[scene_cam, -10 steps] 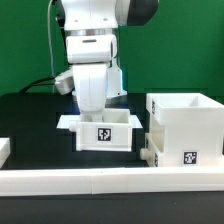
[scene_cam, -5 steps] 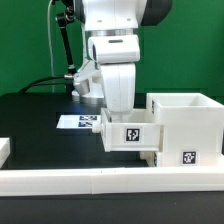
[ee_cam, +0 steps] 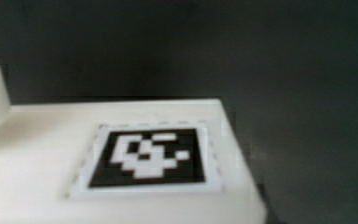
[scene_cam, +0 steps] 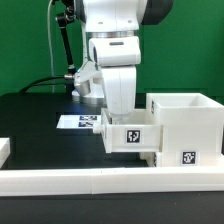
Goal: Assemble drawer
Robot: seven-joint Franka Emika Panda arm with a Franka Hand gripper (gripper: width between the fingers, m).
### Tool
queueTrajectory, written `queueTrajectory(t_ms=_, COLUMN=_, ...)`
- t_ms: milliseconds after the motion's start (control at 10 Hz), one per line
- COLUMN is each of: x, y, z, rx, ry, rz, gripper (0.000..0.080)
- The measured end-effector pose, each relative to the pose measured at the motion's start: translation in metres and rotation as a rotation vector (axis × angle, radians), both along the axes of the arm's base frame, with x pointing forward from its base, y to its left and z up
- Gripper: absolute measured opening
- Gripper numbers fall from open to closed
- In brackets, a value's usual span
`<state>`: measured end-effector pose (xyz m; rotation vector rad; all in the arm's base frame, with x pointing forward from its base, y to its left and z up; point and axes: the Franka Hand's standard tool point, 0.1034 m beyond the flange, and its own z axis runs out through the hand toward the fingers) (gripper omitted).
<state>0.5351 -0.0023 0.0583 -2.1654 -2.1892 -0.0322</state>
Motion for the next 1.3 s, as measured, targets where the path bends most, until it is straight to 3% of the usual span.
queueTrajectory(t_ms=1100, x=0.009, y=0.02, z=-0.002, rx=0.01, ry=-0.014, rz=0.001, gripper=0.0041)
queueTrajectory(t_ms=1300, x=0.01, y=0.02, z=-0.001, rx=0.01, ry=-0.014, rz=0.001, gripper=0.0289)
